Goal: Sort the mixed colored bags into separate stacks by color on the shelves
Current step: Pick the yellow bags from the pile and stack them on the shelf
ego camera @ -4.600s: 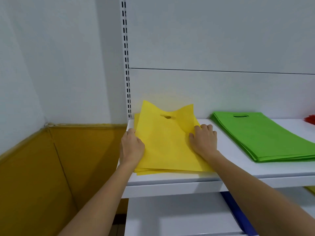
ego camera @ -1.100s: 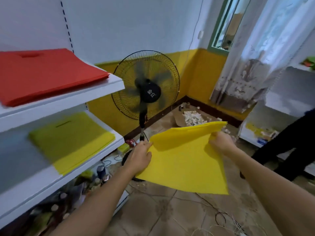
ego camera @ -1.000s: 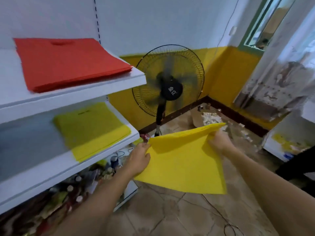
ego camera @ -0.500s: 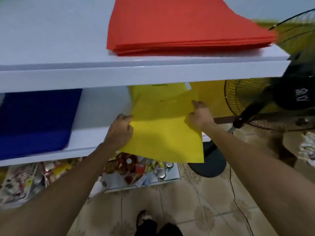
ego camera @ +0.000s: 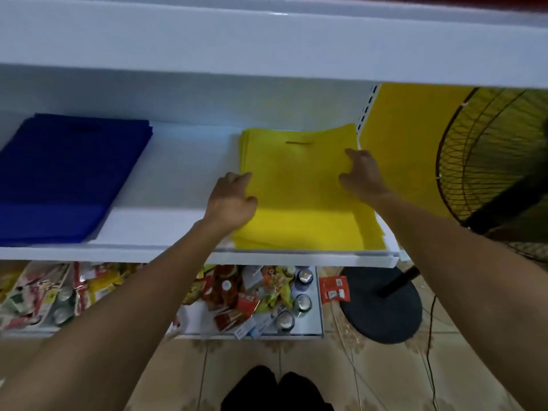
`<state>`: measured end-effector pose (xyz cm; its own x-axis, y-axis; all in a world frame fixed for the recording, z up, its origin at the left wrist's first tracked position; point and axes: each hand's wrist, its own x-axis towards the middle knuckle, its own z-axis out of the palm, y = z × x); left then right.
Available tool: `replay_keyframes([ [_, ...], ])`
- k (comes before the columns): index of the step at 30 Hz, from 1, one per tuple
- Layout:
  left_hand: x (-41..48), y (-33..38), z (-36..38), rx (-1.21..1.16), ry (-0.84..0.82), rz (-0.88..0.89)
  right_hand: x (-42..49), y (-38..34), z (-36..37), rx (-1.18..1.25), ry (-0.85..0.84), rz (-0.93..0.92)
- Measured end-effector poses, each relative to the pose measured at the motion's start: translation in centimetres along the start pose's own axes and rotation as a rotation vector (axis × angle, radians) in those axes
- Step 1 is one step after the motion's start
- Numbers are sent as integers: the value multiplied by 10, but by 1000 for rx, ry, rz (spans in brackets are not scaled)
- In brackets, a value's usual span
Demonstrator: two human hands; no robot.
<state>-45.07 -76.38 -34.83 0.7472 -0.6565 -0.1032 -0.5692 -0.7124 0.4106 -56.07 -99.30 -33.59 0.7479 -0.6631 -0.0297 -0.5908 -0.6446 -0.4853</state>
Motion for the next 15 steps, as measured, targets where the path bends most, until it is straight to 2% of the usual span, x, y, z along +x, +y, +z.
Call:
replay_keyframes([
  [3,5,-1,3,141,-28,-69,-4,9,10,-164,51,181],
  [5,2,-1,6,133,-7,-148,-9,14,10,-243,69,273],
  [9,3,6,11,3,-8,-204,-6,15,10,-165,-24,199],
  [12,2,11,9,2,-21,-209,-8,10,14,-191,-84,241],
  [15,-13,11,-3,-27,-10,-225,-21,-1,7,-267,-34,238],
])
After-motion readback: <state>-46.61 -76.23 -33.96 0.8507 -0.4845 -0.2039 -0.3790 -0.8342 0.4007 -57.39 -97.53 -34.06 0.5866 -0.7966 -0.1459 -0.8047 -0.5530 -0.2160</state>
